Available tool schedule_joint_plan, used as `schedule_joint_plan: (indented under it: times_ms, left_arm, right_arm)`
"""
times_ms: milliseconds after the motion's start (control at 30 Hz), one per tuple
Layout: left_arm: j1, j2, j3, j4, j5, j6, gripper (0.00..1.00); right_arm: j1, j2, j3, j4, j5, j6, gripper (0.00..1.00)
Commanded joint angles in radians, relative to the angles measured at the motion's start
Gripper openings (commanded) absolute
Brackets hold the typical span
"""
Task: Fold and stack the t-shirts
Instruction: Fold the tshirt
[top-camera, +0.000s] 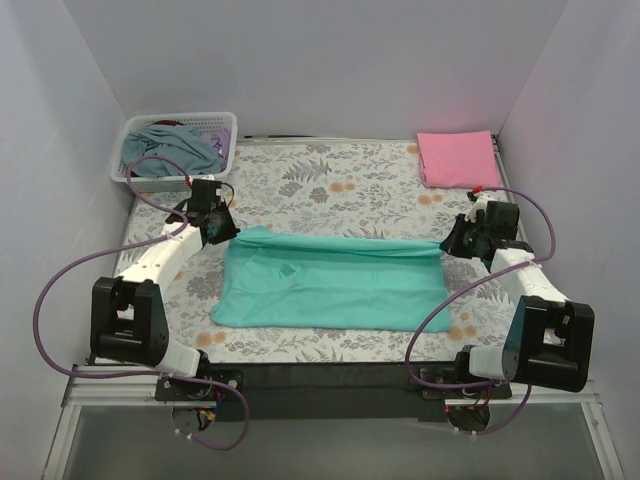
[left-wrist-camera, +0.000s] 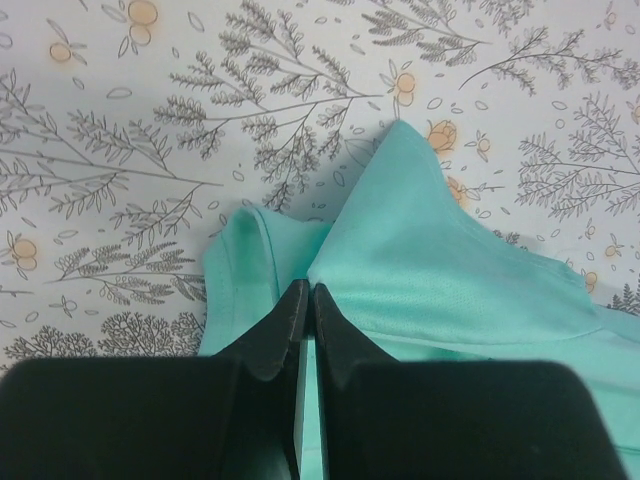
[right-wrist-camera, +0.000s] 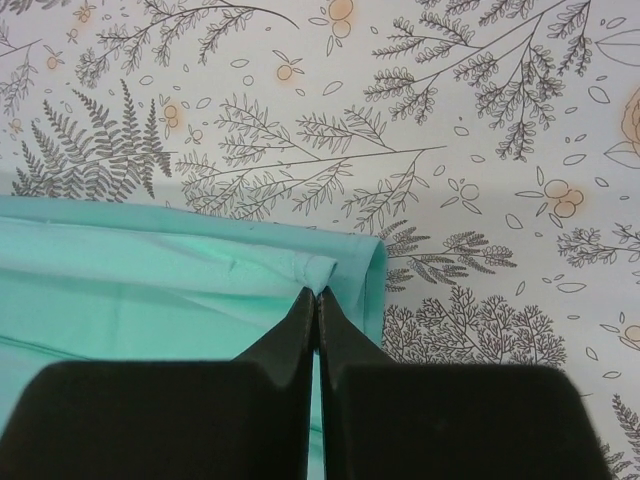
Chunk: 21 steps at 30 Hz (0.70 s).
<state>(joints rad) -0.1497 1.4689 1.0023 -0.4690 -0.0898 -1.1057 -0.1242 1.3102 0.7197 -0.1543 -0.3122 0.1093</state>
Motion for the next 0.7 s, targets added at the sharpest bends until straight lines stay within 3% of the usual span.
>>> schedule_joint_plan:
  times_ms: [0, 300, 667]
  left_arm:
    - [0.007, -0.061, -0.053, -0.03, -0.027, -0.039, 0.0]
    - [0.007, -0.12, -0.136, -0.045, -0.059, -0.103, 0.0]
    - [0.007, -0.052, -0.208, -0.037, -0.038, -0.118, 0.0]
  right_arm:
    - [-0.003, -0.04, -0.034, 0.053, 0.059, 0.006, 0.01]
    - [-0.005, -0.052, -0.101, 0.07, 0.116, 0.023, 0.01]
    - [-0.005, 0.02, -0.134, 0.075, 0.104, 0.047, 0.01]
